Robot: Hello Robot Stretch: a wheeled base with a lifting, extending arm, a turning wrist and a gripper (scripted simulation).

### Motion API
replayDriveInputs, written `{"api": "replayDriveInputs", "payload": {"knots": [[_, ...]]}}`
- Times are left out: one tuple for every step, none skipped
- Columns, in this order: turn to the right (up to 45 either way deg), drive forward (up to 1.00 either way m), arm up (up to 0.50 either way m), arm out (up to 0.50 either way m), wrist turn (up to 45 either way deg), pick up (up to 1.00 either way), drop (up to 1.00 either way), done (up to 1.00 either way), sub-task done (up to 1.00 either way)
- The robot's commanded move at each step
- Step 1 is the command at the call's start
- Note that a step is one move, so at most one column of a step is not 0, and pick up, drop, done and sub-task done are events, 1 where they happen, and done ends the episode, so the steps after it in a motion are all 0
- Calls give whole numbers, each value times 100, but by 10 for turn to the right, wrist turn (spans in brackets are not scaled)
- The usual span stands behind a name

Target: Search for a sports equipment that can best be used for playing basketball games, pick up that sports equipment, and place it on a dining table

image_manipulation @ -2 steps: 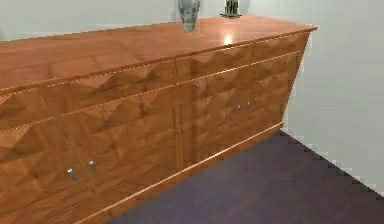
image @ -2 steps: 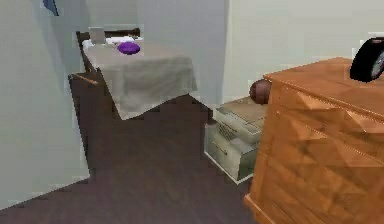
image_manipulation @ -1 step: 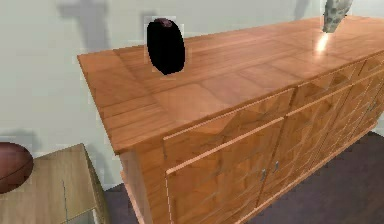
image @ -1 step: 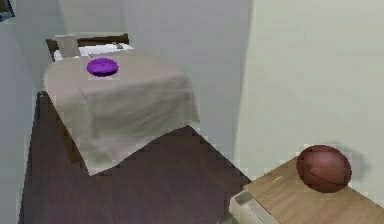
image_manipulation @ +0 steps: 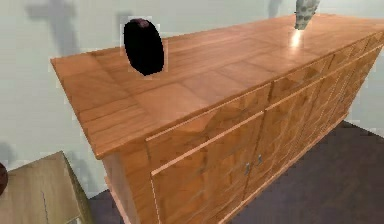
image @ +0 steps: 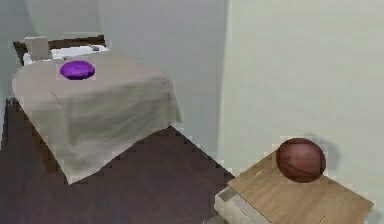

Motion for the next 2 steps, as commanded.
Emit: {"api": "replayDriveInputs", "payload": {"knots": [[0,10,0,0,0,0,0,0,0],[-450,0,0,0,0,0,0,0,0]]}}
